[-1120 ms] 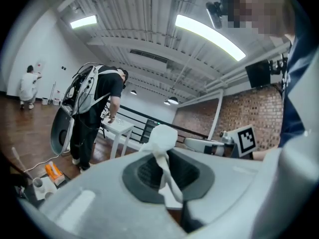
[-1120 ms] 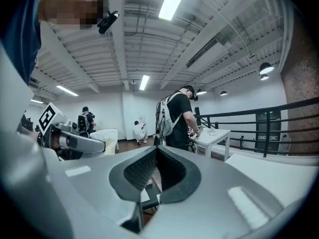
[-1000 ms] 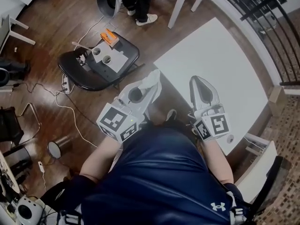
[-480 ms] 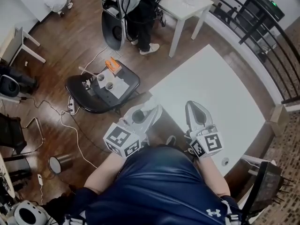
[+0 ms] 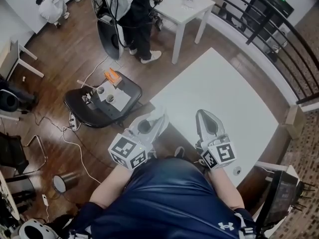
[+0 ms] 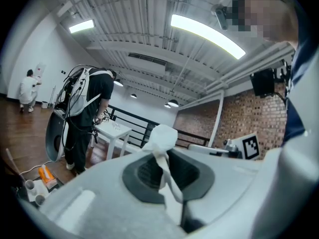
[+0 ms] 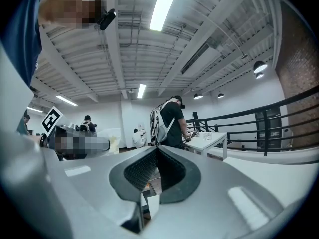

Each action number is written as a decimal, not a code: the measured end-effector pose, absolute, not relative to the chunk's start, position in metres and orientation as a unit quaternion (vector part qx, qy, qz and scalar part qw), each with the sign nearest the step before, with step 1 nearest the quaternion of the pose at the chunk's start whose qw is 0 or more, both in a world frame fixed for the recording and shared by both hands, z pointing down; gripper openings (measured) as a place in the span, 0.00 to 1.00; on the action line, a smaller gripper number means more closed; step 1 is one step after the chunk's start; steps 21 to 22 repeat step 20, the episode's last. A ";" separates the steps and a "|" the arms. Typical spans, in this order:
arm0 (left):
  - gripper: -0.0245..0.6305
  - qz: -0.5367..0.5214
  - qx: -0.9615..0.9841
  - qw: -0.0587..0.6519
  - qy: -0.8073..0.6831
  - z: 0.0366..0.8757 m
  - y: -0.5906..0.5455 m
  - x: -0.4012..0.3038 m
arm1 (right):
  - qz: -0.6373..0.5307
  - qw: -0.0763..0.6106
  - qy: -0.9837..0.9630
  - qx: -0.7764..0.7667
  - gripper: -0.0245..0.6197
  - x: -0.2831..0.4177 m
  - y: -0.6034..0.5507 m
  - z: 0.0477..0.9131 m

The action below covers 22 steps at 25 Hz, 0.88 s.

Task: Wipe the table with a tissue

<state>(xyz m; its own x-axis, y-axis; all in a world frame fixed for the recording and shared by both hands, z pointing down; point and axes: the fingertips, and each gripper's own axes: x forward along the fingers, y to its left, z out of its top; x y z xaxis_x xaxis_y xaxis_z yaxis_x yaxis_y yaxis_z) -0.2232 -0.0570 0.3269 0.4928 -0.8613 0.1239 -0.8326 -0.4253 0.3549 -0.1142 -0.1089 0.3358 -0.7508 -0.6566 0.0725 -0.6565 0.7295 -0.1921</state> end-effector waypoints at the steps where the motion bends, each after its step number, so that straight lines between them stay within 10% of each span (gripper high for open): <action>1: 0.05 -0.038 0.844 0.189 -0.501 0.327 -0.058 -0.222 | -0.104 0.000 0.929 -0.354 0.05 -0.112 -0.109 0.336; 22: 0.05 -0.029 0.833 0.194 -0.518 0.334 -0.056 -0.215 | -0.108 0.006 0.934 -0.341 0.05 -0.104 -0.113 0.338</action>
